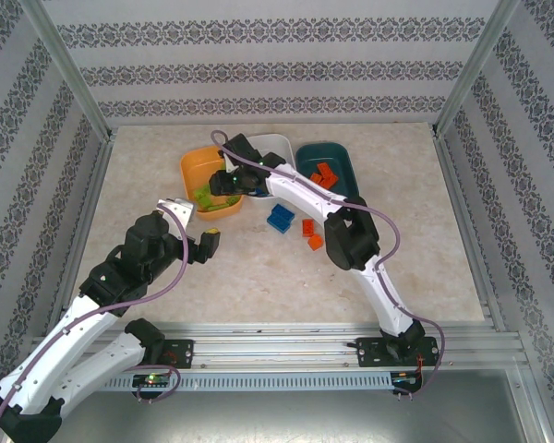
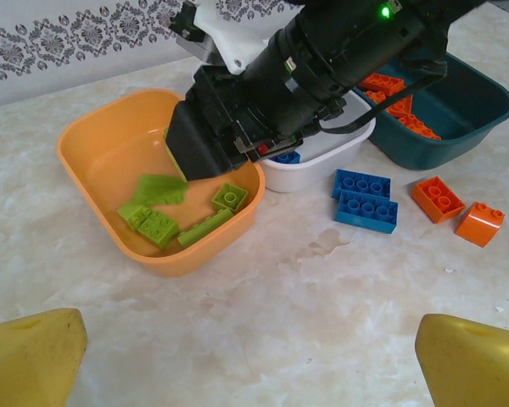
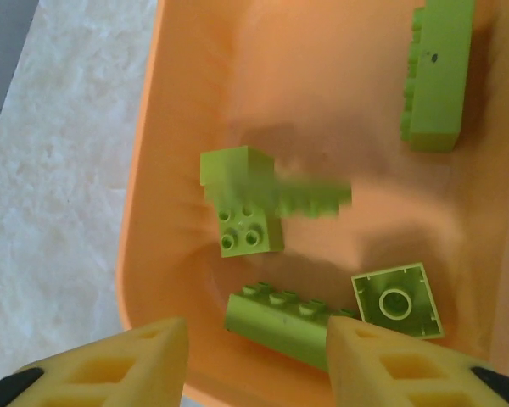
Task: Sort the legos into containers by color
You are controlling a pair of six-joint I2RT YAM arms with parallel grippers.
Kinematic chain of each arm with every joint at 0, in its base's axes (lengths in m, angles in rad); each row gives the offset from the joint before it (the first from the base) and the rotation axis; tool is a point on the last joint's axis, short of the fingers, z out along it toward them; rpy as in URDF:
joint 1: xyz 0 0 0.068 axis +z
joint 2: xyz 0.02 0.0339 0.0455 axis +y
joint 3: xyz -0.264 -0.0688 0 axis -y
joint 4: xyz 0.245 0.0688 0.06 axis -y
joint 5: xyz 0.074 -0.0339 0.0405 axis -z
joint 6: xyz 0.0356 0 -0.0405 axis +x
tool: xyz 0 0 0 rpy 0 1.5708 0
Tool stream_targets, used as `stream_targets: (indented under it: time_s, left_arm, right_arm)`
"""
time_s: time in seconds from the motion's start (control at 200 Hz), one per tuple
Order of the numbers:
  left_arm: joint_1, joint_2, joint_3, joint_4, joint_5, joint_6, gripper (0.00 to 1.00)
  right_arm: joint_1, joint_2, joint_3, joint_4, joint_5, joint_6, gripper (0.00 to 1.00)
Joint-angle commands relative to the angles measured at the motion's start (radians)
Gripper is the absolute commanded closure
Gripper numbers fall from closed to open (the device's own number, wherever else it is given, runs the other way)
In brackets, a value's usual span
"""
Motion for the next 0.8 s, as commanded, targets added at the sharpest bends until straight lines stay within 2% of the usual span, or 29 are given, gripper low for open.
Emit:
stream_targets:
  time_s: [0.0, 0.15, 0.415, 0.62, 0.794]
  left_arm:
    - [0.012, -0.003, -0.007, 0.024, -0.011, 0.008, 0.00]
    - [0.012, 0.006, -0.008, 0.025, 0.000, 0.009, 0.00]
    - [0.012, 0.037, -0.006, 0.025, 0.058, 0.007, 0.00]
    - [0.014, 0.042, -0.014, 0.043, 0.111, 0.012, 0.00]
    - [0.021, 0.108, -0.010, 0.052, 0.244, 0.014, 0.00]
  right_arm:
    - [-0.006, -0.023, 0.077, -0.060, 0.011, -0.017, 0.45]
    - [-0.007, -0.139, -0.002, -0.065, 0.039, -0.048, 0.41]
    - [-0.043, -0.598, -0.548, 0.027, 0.129, -0.080, 0.34]
    - [-0.128, -0.922, -0.913, -0.063, 0.186, -0.086, 0.28]
    - [-0.186, -1.121, -1.147, -0.116, 0.216, -0.074, 0.27]
